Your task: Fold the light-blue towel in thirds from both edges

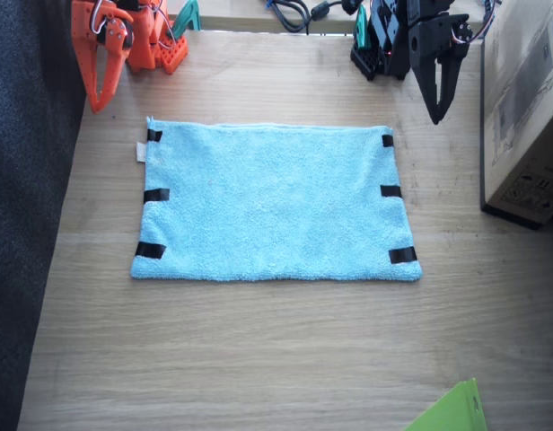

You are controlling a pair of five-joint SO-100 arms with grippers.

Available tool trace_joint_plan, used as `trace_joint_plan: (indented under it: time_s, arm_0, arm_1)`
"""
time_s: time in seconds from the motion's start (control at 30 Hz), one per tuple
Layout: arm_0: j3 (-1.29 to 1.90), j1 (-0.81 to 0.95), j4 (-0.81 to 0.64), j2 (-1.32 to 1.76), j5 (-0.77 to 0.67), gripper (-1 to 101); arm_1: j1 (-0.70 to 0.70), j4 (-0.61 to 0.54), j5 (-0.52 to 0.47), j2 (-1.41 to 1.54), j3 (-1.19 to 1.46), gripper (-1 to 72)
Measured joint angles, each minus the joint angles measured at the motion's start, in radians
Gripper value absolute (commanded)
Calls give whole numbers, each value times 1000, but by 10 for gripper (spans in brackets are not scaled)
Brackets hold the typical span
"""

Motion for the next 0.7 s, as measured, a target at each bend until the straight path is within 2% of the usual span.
trace_joint_plan:
  time_s: [0.23,0.53,0.7]
  arm_0:
    - [0,0,-6,0,0,-4]
    - [0,0,-6,0,0,-4]
    - [0,-14,-23,0,6,-4]
  arm_1:
    - [0,-12,60,0,18,-1]
    - [9,-12,57,5,18,-1]
    - [15,2,0,-9,-23,-1]
